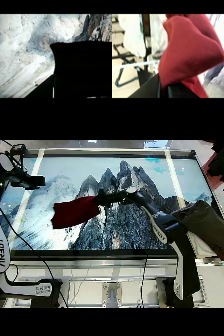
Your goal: Fold the shirts.
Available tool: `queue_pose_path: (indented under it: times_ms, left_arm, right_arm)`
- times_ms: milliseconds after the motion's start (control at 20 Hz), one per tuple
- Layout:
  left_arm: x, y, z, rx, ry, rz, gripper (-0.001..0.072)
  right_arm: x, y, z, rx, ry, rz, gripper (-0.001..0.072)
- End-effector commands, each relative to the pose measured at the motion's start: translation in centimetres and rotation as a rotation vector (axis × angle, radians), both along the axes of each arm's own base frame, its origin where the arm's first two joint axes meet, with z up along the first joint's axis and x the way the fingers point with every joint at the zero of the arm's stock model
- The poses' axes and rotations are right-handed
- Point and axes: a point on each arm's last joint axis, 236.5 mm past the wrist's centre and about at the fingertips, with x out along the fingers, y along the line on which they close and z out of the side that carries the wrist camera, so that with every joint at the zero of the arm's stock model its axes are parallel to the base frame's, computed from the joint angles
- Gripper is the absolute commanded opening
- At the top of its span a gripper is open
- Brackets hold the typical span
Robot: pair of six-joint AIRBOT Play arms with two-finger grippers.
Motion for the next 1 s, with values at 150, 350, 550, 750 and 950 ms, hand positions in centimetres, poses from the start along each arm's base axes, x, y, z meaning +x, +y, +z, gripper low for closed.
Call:
queue_pose_path:
  times_ms: [150, 350, 550, 750, 950]
  left_arm:
    - [-0.1, 0.0, -0.1, 0.0, 0.005, -0.001, 0.0009]
    - [-0.5, 0.0, -0.3, -0.002, 0.022, -0.001, 0.0009]
    - [-0.7, -0.3, -0.4, -0.02, 0.033, 0.013, 0.0009]
    - [-0.9, -2.1, -0.5, -0.112, 0.043, 0.026, 0.0008]
    - [-0.9, -4.5, -0.3, -0.214, 0.043, -0.003, 0.0009]
  right_arm:
    - [7.2, -15.6, 7.8, -0.053, -0.183, -0.225, 0.0029]
    - [7.8, -30.5, 11.6, -0.21, -0.209, -0.401, 0.0029]
    - [1.8, -45.9, 13.7, -0.491, -0.148, -0.546, 0.0029]
    - [-8.1, -56.9, 17.3, -0.659, -0.066, -0.687, 0.0029]
    - [-17.2, -63.1, 20.0, -0.738, -0.012, -0.82, 0.0028]
